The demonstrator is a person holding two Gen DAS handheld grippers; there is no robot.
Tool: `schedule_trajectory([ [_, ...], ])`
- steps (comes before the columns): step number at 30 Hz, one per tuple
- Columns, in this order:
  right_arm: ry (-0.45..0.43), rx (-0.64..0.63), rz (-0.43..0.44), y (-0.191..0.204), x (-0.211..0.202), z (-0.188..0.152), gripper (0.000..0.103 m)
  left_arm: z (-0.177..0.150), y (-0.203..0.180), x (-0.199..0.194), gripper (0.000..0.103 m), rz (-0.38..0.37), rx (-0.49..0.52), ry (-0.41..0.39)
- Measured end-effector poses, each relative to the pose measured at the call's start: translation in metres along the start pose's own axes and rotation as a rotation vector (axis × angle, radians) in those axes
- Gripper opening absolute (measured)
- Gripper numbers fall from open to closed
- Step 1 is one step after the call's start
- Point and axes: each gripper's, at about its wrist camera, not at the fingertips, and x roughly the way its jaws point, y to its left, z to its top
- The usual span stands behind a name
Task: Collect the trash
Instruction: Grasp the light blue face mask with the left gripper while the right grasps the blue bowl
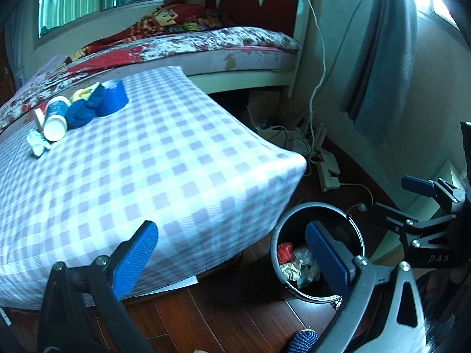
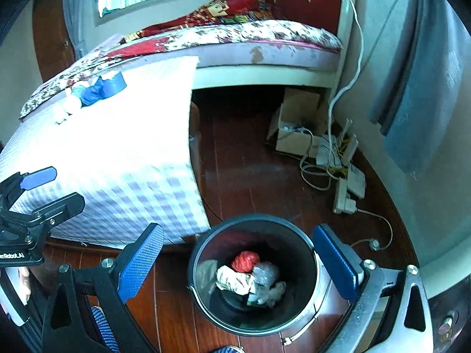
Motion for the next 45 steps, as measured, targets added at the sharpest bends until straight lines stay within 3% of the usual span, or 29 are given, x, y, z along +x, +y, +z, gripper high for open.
schedule_trajectory([
  [23, -0.047, -0.168, 0.149, 0.119, 0.016, 0.055, 0.102, -0.012, 0.121, -0.032, 0.102, 0.176, -0.183, -0.048],
  [36, -0.058, -0.255, 0.237, 0.196, 0.06, 0.132, 0.102, 0.019, 0.226, -0.021, 0.101, 0.315, -0.28, -0.033],
  [45, 0.0, -0.278, 0.264, 0.235, 0.139, 0.195, 0.102, 0.057, 0.296, 0.022, 0.076, 0.284, -0.362, -0.026],
])
